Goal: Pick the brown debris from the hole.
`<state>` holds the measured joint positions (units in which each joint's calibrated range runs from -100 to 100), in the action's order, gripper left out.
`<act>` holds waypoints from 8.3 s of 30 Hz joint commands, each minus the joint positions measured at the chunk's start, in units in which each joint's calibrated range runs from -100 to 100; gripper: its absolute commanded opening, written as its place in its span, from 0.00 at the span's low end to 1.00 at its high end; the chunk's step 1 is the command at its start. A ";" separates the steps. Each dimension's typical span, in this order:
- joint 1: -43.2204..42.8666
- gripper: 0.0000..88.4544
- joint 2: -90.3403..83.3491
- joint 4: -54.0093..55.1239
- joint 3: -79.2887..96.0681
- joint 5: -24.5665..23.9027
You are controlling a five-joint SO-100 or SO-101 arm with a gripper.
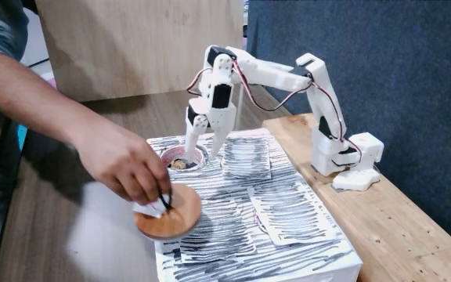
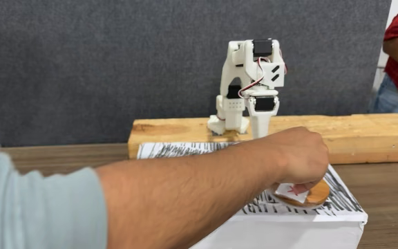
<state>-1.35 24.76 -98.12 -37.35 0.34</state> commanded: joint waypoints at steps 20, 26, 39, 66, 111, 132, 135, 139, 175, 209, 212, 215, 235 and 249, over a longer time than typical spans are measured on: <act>0.69 0.18 -121.58 40.72 136.45 5.74; 0.69 0.18 -123.84 40.55 136.54 5.48; 0.18 0.18 -123.33 40.55 136.54 5.74; 0.18 0.18 -123.33 40.55 136.54 5.74; 0.18 0.18 -123.33 40.55 136.54 5.74; 0.32 0.19 -123.33 41.06 136.45 5.79; 0.10 0.19 -123.33 41.14 136.36 5.90; 0.32 0.21 -123.33 41.22 136.28 5.90; 0.32 0.05 -105.24 41.14 109.45 5.79; 26.93 0.23 6.65 24.62 12.99 -2.21; 26.86 0.24 10.75 24.79 12.18 -2.21; 26.64 0.24 13.43 25.29 11.55 -2.21; 24.88 0.25 16.70 25.37 3.96 -1.32; 25.32 0.32 18.63 25.46 3.87 -0.23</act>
<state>23.86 43.67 -73.01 -31.33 -0.13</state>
